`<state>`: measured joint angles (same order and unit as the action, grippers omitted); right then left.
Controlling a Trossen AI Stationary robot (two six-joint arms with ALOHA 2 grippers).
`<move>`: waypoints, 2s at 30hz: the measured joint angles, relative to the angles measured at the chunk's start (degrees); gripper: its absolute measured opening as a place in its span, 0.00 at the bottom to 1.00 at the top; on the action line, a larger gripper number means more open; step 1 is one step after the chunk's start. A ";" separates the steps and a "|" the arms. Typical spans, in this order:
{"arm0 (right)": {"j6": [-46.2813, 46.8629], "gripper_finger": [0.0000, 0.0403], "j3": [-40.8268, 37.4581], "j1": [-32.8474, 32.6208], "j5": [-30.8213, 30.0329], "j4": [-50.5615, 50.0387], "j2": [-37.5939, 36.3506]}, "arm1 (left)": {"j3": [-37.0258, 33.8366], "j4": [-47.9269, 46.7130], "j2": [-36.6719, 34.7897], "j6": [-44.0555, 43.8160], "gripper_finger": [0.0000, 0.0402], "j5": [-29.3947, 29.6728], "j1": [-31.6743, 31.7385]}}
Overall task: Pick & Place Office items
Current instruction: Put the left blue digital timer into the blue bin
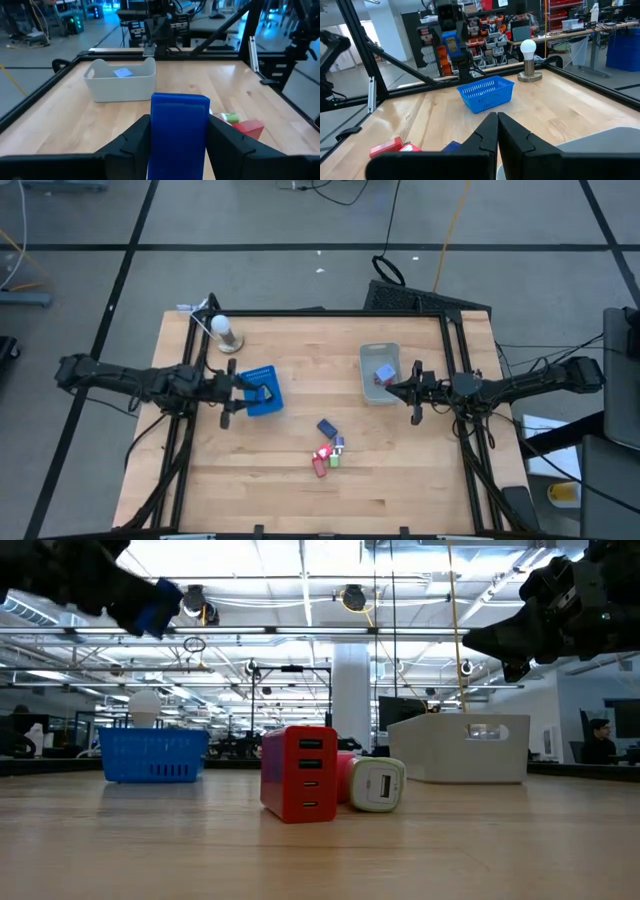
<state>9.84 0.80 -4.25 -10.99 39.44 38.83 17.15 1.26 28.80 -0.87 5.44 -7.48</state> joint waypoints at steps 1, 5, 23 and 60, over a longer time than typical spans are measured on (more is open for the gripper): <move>0.00 0.01 0.00 0.00 -0.52 -0.02 0.06 | -1.78 0.85 -1.41 0.01 0.38 -0.27 0.20; -0.02 0.01 0.00 0.00 -1.26 -0.04 0.66 | -8.09 5.91 -5.56 -0.81 0.38 -0.56 1.09; -0.06 0.01 0.00 0.02 -1.28 2.68 3.11 | -16.15 16.83 -8.20 -3.97 0.38 -0.24 6.70; -1.53 0.01 0.00 0.02 -2.48 4.80 4.13 | 11.12 -16.33 38.98 -17.90 0.38 0.12 15.80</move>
<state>8.32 0.80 -4.23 -13.47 44.24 42.96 28.27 -15.07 67.78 -18.76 5.56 8.32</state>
